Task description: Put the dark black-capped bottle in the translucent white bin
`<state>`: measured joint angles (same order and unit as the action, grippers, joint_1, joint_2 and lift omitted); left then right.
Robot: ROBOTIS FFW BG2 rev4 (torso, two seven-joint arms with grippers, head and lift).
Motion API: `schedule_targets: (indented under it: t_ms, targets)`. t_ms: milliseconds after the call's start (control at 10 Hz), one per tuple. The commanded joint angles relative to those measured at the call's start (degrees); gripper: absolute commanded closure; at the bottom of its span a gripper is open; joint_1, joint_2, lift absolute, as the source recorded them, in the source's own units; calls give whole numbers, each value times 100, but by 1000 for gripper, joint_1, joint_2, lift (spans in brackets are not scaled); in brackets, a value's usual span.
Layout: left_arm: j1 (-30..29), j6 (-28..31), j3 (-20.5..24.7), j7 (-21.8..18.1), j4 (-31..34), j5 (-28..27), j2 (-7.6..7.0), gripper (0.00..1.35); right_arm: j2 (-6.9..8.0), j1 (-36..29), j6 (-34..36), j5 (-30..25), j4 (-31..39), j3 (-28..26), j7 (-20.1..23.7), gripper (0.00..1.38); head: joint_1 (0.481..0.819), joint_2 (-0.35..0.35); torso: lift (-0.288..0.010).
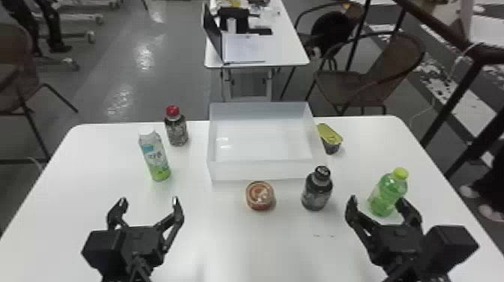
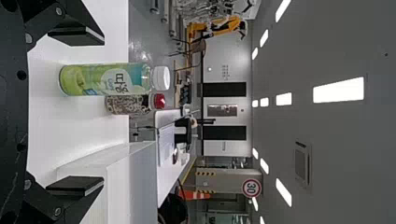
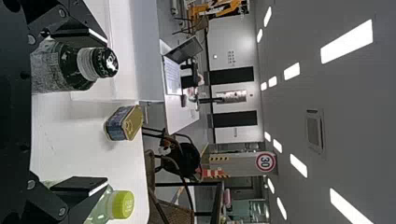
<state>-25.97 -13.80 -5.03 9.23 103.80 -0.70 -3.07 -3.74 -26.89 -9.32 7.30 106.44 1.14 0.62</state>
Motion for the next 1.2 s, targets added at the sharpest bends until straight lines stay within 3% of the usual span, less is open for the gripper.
schedule_targets:
  t_ms: [0, 800, 900, 1100]
  targets:
    - [-5, 0, -7, 0, 0, 0, 0, 231, -3, 0, 0, 8, 0, 0, 9, 234, 695, -12, -67]
    - [-22, -35, 11, 0, 0, 0, 9, 231, -56, 88, 0, 78, -185, 0, 185, 233, 695, -11, -67]
    - [-22, -44, 11, 0, 0, 0, 9, 231, -135, 193, 0, 228, -422, -9, 422, 229, 695, -7, -67]
    - [-22, -35, 11, 0, 0, 0, 9, 231, -355, 721, 0, 430, -1213, -193, 1529, 233, 695, 11, -67]
